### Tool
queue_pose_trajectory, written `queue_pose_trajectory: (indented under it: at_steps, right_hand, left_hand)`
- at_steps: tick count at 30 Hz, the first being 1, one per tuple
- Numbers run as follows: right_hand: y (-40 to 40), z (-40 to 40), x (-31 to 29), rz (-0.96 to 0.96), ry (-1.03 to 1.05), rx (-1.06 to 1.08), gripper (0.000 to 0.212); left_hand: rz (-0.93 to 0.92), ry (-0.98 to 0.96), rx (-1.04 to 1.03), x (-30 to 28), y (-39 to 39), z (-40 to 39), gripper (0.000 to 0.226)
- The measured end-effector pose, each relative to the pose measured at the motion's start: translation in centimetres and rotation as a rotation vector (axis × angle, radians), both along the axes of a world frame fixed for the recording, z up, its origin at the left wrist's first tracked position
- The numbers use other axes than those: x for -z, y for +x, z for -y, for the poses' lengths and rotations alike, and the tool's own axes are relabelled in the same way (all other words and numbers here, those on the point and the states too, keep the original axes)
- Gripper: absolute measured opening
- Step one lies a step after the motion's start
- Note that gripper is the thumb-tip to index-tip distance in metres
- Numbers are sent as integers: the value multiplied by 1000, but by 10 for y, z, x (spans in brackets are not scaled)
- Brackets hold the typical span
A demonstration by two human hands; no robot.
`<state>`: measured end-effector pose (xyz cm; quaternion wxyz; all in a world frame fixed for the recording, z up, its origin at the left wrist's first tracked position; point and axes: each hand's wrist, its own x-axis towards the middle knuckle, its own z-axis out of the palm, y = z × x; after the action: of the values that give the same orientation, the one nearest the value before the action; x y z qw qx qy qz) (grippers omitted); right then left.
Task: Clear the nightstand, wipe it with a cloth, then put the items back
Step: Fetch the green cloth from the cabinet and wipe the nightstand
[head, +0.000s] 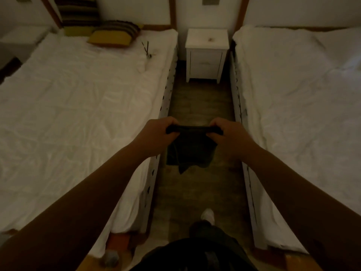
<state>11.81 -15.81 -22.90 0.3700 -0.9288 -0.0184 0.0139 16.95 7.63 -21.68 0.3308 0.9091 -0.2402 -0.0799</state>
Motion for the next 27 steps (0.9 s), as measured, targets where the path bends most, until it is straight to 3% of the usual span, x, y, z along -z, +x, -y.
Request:
queue_pose_trajectory:
  at_steps: [14,27]
  right_hand:
    - [270,112,-19,14,39,-48,12]
    - [557,160,-25,-22,124,169,18]
  left_hand:
    - [-5,-72,-62,-7,266,107,13]
    - [-31,-109,81,-15,582,166,16]
